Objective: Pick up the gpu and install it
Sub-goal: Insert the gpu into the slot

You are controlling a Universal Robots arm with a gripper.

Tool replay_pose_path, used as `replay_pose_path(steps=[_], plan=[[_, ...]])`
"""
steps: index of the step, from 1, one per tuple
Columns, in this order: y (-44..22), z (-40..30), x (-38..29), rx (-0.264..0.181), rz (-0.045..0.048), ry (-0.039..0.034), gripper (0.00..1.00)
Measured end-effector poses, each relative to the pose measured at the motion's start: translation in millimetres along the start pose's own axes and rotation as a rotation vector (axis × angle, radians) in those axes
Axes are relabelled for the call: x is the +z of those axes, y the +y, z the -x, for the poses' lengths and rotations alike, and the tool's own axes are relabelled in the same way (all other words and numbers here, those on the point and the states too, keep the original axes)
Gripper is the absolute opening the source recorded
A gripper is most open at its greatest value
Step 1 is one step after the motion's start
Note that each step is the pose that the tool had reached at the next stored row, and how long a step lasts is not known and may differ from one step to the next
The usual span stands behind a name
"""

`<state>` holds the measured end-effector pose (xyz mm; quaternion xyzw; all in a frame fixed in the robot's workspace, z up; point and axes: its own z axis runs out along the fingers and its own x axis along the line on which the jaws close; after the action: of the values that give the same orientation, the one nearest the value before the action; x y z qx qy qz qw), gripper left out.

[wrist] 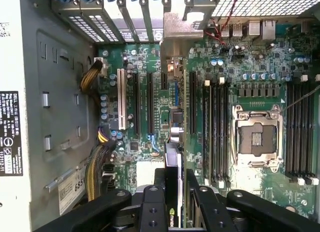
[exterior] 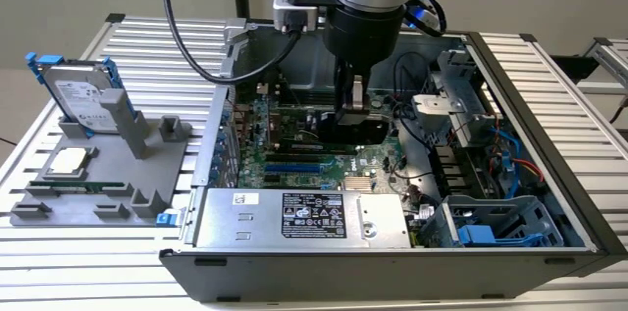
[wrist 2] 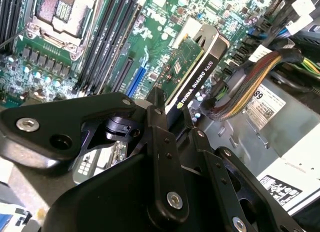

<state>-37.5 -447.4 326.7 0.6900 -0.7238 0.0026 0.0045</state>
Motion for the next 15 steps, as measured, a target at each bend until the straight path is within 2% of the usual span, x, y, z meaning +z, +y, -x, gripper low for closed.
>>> replay_pose_path(steps=[11, 15], plan=[[3.1, 0.0, 14.8, 0.000, 0.0000, 0.0001, 0.00], [3.2, 0.0, 15.2, 0.000, 0.0001, 0.0002, 0.00]])
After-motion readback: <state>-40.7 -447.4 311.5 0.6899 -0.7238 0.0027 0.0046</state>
